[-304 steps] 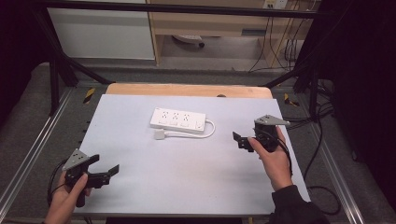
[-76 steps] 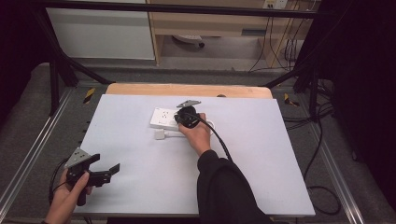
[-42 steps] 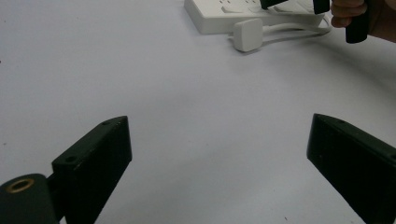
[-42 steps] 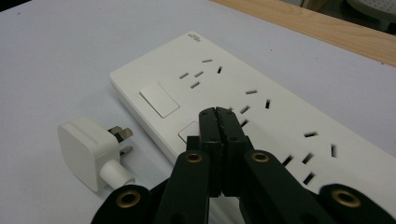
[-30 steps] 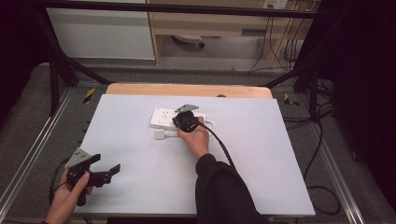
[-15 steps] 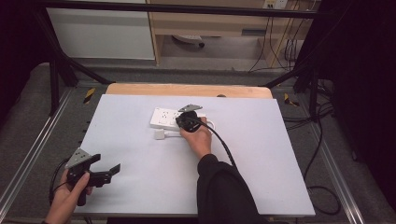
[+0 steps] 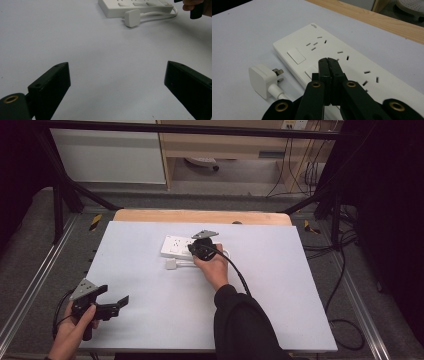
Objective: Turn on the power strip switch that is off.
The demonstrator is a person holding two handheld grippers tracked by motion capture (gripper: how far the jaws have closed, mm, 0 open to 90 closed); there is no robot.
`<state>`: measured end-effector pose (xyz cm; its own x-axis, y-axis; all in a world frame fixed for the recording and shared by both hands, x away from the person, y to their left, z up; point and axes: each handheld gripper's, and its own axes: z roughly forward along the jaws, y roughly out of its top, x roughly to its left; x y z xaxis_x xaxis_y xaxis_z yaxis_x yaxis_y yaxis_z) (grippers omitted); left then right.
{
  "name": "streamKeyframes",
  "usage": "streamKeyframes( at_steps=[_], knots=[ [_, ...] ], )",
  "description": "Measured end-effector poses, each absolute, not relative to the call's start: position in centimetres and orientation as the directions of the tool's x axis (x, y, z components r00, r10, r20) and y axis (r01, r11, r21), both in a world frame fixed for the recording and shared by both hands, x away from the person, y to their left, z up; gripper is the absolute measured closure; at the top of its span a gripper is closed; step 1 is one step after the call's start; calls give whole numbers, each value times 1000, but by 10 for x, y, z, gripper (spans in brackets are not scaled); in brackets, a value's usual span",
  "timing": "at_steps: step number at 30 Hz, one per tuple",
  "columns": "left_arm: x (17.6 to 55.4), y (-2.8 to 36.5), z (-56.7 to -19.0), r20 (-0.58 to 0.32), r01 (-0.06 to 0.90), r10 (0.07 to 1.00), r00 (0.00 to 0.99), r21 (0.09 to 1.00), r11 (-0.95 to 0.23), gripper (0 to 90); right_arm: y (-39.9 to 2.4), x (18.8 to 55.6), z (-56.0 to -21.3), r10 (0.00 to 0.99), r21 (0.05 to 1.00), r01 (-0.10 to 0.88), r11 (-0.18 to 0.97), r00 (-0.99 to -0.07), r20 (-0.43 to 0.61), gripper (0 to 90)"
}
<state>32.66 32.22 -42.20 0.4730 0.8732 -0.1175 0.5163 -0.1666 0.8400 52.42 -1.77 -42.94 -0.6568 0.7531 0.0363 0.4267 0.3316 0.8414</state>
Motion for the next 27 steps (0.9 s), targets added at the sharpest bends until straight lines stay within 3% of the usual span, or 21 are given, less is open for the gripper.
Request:
streamKeyframes(
  at_steps=[12,18,27],
  knots=[
    [327,322,-422,-115,515,874,473,840,-168,66,-26,522,-416,763,831,458,315,-643,65,628],
    [327,322,-422,-113,516,875,471,839,-170,66,-29,522,-413,783,813,506,286,-613,106,323],
    [327,322,-423,-112,517,874,473,839,-171,66,-38,519,-405,813,802,546,242,-565,139,77]
  ],
)
